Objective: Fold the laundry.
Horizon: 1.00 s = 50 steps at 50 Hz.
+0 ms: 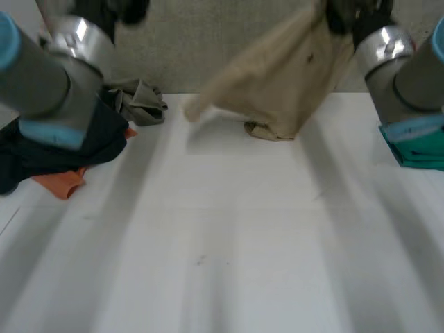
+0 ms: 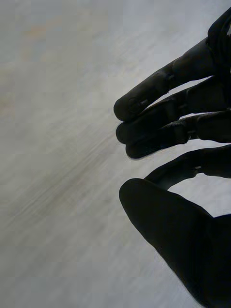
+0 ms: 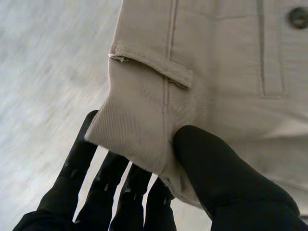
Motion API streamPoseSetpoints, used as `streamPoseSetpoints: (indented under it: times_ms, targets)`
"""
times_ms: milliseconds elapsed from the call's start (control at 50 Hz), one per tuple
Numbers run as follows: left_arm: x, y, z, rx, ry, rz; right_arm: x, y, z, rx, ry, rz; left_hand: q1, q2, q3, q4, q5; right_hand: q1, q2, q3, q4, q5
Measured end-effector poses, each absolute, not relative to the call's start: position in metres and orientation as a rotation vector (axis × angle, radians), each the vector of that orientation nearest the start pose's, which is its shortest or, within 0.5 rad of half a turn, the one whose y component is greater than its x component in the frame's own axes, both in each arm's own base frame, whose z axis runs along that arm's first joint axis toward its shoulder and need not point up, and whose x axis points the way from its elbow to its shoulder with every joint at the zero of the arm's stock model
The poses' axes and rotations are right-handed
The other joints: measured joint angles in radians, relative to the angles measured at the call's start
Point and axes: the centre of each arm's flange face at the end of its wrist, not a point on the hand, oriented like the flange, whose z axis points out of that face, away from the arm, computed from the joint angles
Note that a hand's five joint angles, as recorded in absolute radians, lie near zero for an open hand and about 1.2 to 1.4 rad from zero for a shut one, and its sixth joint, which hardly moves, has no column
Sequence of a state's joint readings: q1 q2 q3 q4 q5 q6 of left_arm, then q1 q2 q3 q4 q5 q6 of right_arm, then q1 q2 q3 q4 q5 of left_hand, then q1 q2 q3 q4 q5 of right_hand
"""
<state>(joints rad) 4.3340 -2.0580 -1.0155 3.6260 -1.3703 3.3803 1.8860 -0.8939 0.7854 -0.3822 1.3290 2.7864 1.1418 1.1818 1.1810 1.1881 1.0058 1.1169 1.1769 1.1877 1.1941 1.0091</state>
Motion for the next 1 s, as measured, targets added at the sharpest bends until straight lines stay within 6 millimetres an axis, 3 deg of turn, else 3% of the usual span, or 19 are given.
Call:
streamPoseSetpoints:
  times_ms: [40, 60, 80, 100, 180, 300, 400, 520, 760, 940, 1000]
  targets:
    - [-0.304, -0.359, 0.325, 0.811, 1.618, -2.838, 0.293, -0.404, 0.311, -0.871, 1.480, -2.542, -0.221, -0.211, -0.213, -0.217, -0.211, 0.000, 0.000, 0.000, 0.000, 0.000]
    - [-0.303, -0.358, 0.310, 0.821, 1.687, -2.797, 0.293, -0.402, 0.307, -0.887, 1.504, -2.528, -0.221, -0.211, -0.213, -0.217, -0.211, 0.000, 0.000, 0.000, 0.000, 0.000]
    - [-0.302, -0.356, 0.289, 0.832, 1.782, -2.738, 0.292, -0.394, 0.293, -0.937, 1.569, -2.486, -0.545, -0.529, -0.525, -0.518, -0.510, 0.000, 0.000, 0.000, 0.000, 0.000]
    - [-0.301, -0.353, 0.268, 0.836, 1.877, -2.677, 0.291, -0.385, 0.283, -0.981, 1.614, -2.454, -0.680, -0.665, -0.661, -0.675, -0.671, 0.000, 0.000, 0.000, 0.001, 0.000]
    - [-0.301, -0.341, 0.207, 0.799, 2.215, -2.455, 0.291, -0.364, 0.265, -1.080, 1.689, -2.392, -0.755, -0.800, -0.799, -0.817, -0.814, 0.000, 0.000, 0.000, 0.003, 0.000]
    - [-0.303, -0.316, 0.156, 0.624, 2.629, -2.149, 0.295, -0.338, 0.259, -1.166, 1.743, -2.331, -0.755, -0.803, -0.803, -0.819, -0.822, 0.000, 0.000, 0.000, 0.003, 0.000]
    - [-0.309, -0.300, 0.148, 0.482, 2.812, -2.014, 0.298, -0.322, 0.271, -1.180, 1.770, -2.306, -0.755, -0.803, -0.803, -0.817, -0.820, 0.000, 0.000, 0.000, 0.003, 0.000]
    - [-0.321, -0.287, 0.148, 0.443, 2.876, -1.963, 0.303, -0.305, 0.295, -1.160, 1.768, -2.303, -0.755, -0.803, -0.803, -0.817, -0.820, 0.000, 0.000, 0.000, 0.003, 0.000]
    - [-0.348, -0.302, 0.133, 0.352, 2.822, -2.009, 0.318, -0.253, 0.347, -1.101, 1.628, -2.294, -0.755, -0.803, -0.803, -0.817, -0.820, 0.000, 0.000, 0.000, 0.003, 0.000]
    - [-0.366, -0.293, 0.121, 0.283, 2.937, -1.957, 0.320, -0.231, 0.360, -1.070, 1.595, -2.284, -0.755, -0.801, -0.801, -0.816, -0.813, 0.000, 0.000, 0.000, 0.003, 0.000]
    - [-0.367, -0.290, 0.120, 0.230, 2.964, -1.944, 0.320, -0.227, 0.364, -1.048, 1.591, -2.290, -0.600, -0.656, -0.653, -0.671, -0.661, 0.000, 0.000, 0.000, 0.003, 0.000]
